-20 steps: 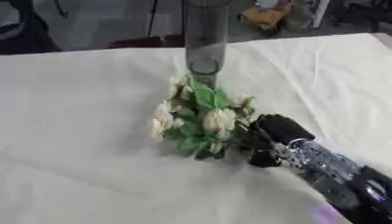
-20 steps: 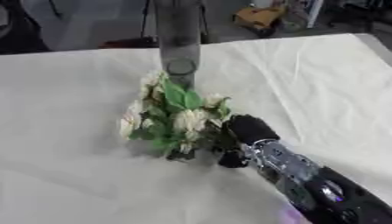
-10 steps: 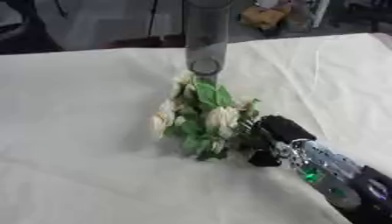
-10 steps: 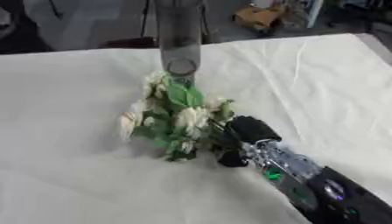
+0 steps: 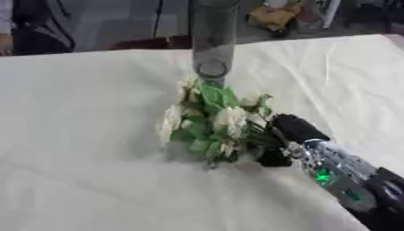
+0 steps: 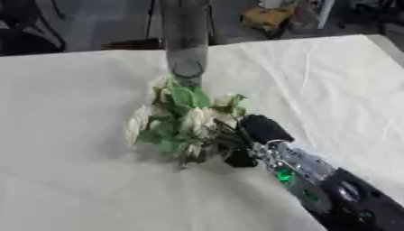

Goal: Arrange flowers into the vase.

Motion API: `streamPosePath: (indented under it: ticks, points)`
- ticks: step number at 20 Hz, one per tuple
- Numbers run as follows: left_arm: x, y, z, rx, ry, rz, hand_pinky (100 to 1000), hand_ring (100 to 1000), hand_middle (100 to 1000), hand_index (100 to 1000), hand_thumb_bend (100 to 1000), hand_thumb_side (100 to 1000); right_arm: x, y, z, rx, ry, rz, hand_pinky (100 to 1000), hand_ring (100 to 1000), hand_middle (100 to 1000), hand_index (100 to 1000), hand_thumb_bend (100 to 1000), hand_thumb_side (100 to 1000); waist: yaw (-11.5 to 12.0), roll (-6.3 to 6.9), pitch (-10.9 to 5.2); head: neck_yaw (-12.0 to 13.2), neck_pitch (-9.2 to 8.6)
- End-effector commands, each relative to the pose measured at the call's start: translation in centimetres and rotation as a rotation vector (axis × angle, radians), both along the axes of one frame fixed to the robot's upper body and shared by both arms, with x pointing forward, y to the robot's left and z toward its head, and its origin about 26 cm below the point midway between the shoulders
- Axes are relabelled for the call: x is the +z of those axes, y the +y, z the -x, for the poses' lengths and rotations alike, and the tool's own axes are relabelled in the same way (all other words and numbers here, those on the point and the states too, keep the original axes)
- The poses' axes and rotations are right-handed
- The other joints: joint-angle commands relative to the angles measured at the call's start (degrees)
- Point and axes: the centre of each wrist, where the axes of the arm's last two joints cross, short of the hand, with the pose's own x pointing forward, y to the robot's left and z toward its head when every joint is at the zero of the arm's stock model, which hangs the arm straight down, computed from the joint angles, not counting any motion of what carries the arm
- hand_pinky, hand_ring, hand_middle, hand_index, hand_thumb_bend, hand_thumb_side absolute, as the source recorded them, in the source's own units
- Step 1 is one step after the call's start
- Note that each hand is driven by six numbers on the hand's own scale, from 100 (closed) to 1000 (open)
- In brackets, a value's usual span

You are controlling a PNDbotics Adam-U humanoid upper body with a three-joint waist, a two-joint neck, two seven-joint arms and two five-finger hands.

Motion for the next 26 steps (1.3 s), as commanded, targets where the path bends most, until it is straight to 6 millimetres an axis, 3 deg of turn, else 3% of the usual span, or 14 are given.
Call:
streamPosePath:
  ticks: [1, 10, 11, 12, 13, 18, 26]
  points:
    - [1.0, 0.2, 0.4, 0.005, -0.034, -0.027, 801, 907, 939, 975, 100, 1000, 2.2, -0.6, 0.0, -0.004, -0.094, 0.033, 100, 100, 100, 100, 290, 589, -0.04, -0.09, -1.11, 0.29, -0.6]
    - [1.1, 0.2, 0.4, 0.008, -0.034, -0.029, 801, 907, 939, 974, 100, 1000, 4.9, -0.8, 0.4, -0.019, -0.215, -0.01, 100, 100, 100, 100, 277, 604, -0.14, -0.12, -1.1, 0.49, -0.88]
    - [1.1, 0.3, 0.4, 0.008, -0.034, -0.029, 801, 907, 939, 974, 100, 1000, 5.5, -0.8, 0.6, -0.021, -0.237, -0.029, 100, 100, 100, 100, 214, 662, -0.17, -0.12, -1.13, 0.52, -0.88]
    - [1.0, 0.3, 0.4, 0.009, -0.034, -0.029, 801, 907, 939, 974, 100, 1000, 6.3, -0.7, 0.8, -0.022, -0.262, -0.055, 100, 100, 100, 100, 272, 592, -0.2, -0.11, -1.15, 0.55, -0.9]
    - [1.0, 0.3, 0.4, 0.009, -0.033, -0.03, 802, 907, 939, 974, 100, 1000, 7.3, -0.7, 1.0, -0.021, -0.288, -0.086, 100, 100, 100, 100, 275, 583, -0.25, -0.11, -1.2, 0.58, -0.91]
    - [1.1, 0.2, 0.4, 0.006, -0.035, -0.033, 802, 908, 940, 974, 100, 1000, 11.7, -0.3, 2.6, 0.011, -0.361, -0.262, 100, 100, 100, 100, 293, 552, -0.29, -0.1, -1.41, 0.56, -1.52]
    - [1.0, 0.1, 0.4, 0.002, -0.038, -0.03, 803, 907, 939, 974, 100, 1000, 17.0, -0.4, 2.9, 0.085, -0.487, -0.502, 100, 100, 100, 100, 308, 527, -0.15, -0.09, -1.3, -0.16, -4.15]
